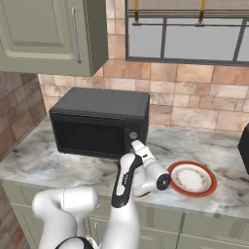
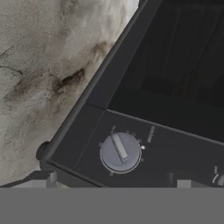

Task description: Pick up the bagel from the plate, place it on the toaster oven rack, close the door, and set the timer.

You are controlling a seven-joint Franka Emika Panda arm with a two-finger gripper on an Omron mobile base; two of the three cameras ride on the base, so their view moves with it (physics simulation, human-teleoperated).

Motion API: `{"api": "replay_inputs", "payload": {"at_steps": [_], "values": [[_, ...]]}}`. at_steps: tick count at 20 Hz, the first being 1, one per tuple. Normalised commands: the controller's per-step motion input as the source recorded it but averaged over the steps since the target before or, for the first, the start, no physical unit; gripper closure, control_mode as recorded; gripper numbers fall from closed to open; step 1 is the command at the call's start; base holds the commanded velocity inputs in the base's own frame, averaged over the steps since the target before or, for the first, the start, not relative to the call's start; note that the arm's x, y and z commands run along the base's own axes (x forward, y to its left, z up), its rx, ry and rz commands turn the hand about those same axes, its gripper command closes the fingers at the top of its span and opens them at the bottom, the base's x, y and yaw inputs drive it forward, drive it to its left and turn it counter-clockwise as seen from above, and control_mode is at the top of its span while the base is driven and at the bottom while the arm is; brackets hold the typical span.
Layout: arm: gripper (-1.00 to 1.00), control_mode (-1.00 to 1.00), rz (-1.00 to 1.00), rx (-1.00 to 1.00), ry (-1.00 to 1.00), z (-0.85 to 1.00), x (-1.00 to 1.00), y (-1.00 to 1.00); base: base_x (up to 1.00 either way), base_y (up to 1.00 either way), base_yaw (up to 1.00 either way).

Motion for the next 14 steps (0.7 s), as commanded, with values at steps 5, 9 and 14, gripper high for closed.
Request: {"api": "replay_inputs", "payload": {"at_steps": [5,9,14], "values": [[-1.00,-1.00,0.00,0.00,-0.03,-0.02,0.00,0.35,0.00,0.00,0.00],[-1.00,-1.00,0.00,0.01,-0.02,-0.03,0.00,0.33,0.00,0.00,0.00],[-1.00,-1.00,0.00,0.00,-0.01,-0.01,0.14,0.17,0.00,0.00,0.00]]}}
